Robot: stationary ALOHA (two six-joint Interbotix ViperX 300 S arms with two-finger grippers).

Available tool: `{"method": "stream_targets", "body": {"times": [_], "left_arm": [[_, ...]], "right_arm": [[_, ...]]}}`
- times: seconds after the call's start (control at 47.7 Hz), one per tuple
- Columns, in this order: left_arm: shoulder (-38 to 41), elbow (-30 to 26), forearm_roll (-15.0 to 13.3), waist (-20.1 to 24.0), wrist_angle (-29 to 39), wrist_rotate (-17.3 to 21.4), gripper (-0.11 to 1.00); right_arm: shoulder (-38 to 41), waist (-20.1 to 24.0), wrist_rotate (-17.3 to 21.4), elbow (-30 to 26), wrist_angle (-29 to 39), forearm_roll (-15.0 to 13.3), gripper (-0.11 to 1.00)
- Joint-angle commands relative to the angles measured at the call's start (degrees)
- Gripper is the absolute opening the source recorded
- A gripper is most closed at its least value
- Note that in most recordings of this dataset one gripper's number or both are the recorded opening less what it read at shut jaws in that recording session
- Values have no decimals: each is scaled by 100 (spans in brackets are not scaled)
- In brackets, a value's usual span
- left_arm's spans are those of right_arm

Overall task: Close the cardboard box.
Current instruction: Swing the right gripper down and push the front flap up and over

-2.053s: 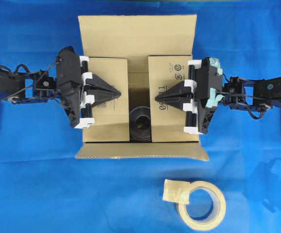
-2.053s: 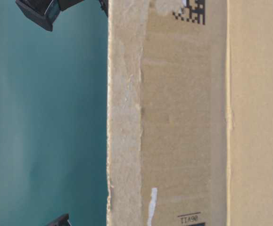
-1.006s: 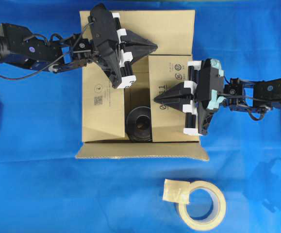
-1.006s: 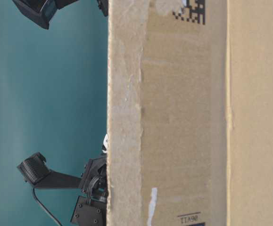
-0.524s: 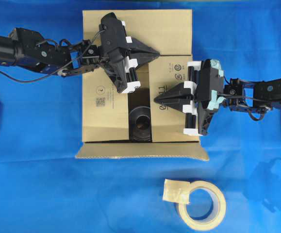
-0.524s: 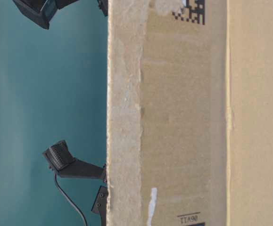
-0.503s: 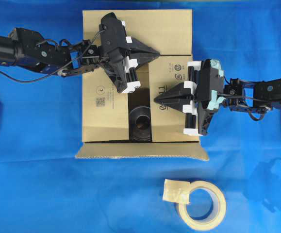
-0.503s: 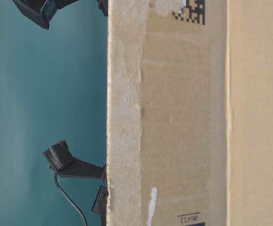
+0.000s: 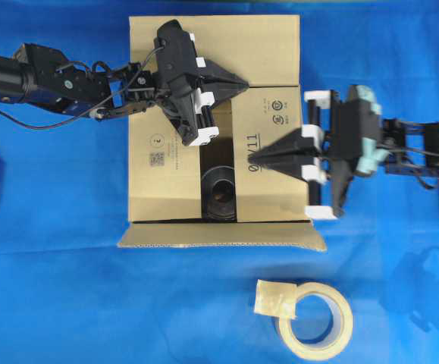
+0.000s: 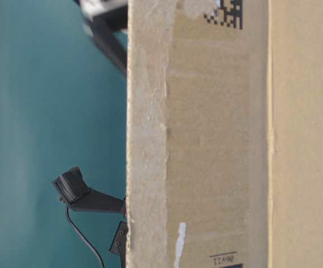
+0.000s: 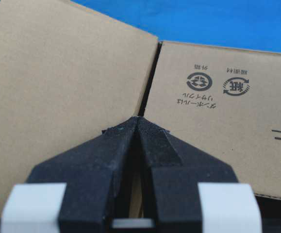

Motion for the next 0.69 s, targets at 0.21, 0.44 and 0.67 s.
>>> {"method": "stream_targets", "body": {"times": [0.21, 0.44, 0.67], "left_arm": [[-114, 26, 9, -9, -9, -9, 0], [-114, 18, 0, -9, -9, -18, 0], [-114, 26, 0, -9, -18, -26, 0]], "right_arm": [[-888, 1301, 0, -44, -62, 0, 0], [-642, 2268, -53, -9, -53, -9, 0], [-123, 2320, -18, 176, -97, 53, 0]]}}
